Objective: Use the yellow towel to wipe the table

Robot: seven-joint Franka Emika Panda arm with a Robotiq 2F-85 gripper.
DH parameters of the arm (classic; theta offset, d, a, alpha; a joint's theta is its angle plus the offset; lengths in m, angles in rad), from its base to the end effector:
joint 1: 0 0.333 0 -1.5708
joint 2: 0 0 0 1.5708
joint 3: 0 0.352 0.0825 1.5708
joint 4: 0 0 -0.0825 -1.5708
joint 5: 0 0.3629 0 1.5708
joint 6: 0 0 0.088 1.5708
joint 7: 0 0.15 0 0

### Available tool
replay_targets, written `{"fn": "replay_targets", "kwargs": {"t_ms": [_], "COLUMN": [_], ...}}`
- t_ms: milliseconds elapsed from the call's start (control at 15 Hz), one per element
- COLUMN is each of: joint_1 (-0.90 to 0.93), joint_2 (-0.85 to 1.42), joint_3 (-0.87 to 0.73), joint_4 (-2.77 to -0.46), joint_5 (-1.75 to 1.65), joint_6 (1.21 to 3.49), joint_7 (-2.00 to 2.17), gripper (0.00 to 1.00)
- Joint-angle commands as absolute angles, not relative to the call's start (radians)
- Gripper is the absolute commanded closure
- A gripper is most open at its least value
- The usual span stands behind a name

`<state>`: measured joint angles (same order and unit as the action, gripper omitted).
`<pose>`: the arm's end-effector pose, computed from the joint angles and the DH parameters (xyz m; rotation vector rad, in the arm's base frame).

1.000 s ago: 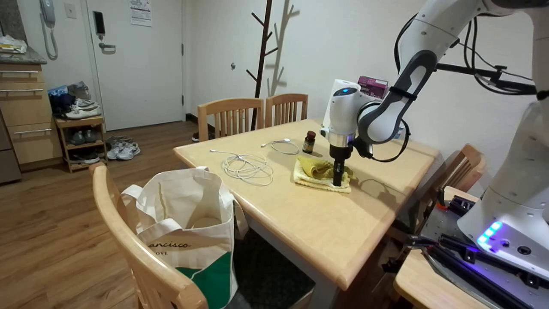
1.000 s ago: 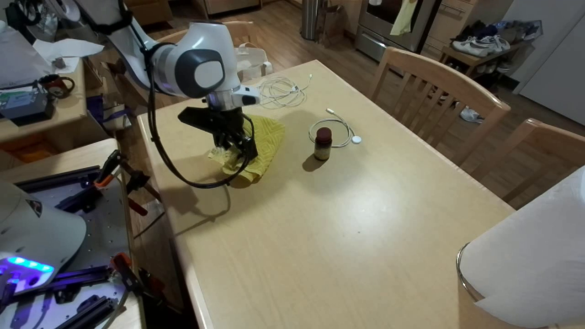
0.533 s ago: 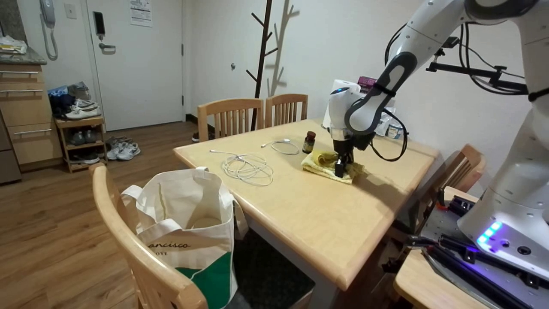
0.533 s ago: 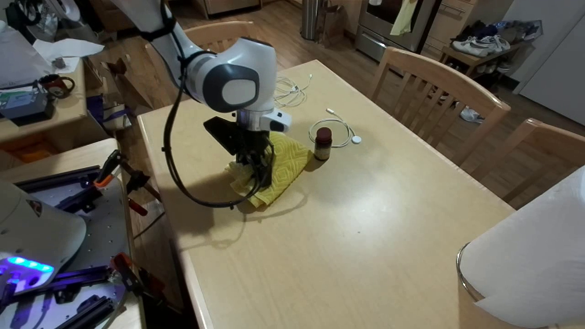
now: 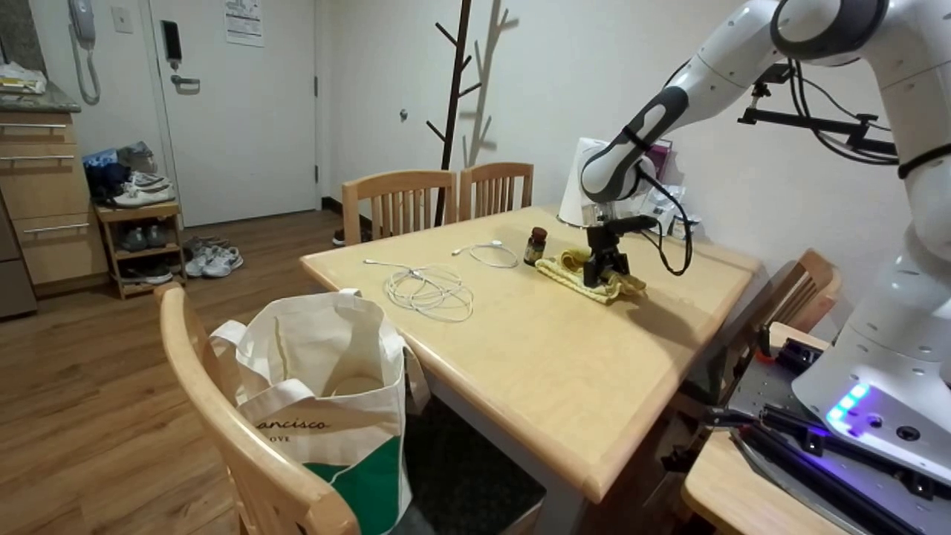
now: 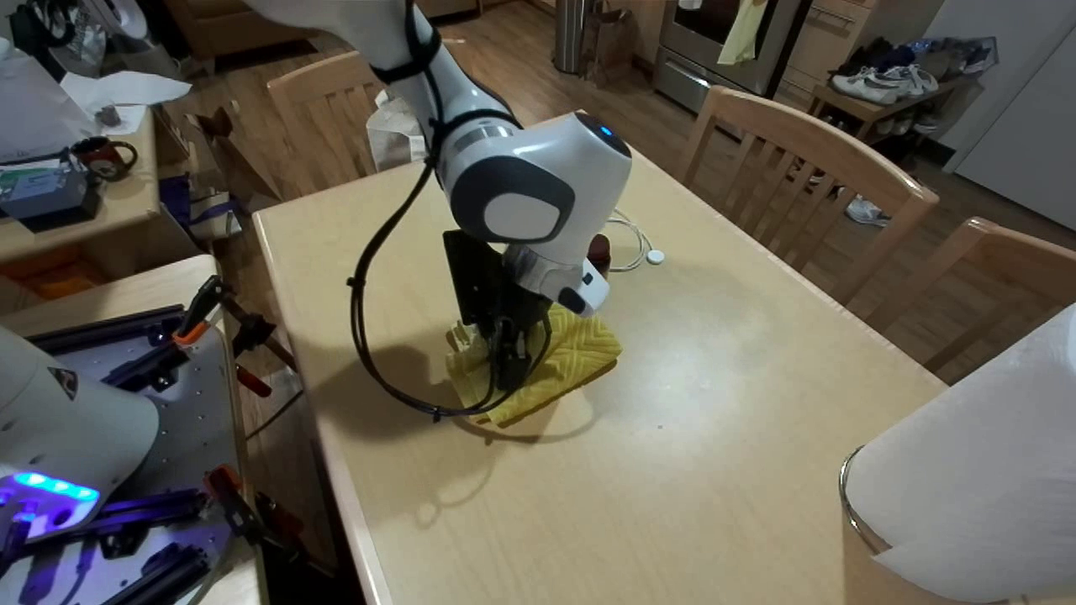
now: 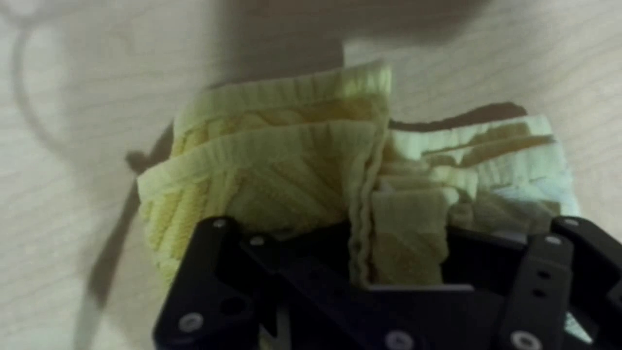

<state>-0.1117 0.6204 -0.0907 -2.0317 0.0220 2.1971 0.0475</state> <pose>0.5179 -0.1072 0.1178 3.0291 -0.3994 -0.7056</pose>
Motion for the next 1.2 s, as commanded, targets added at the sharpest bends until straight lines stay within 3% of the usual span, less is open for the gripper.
{"fn": "replay_targets", "kwargs": {"t_ms": [0,733,1133], "joint_1": [-0.182,0.049,0.072], "joint_2": [0.683,0.531,0.553], "joint_3": [-0.041,0.133,0.068], "joint_4": [-1.957,-2.225,-2.264], "joint_5": [0.139,0.083,0.067], "joint_6": [2.101,2.054,2.106], "joint_7": [-0.025,-0.106,-0.04], "gripper": [0.9,0.9,0.91]}}
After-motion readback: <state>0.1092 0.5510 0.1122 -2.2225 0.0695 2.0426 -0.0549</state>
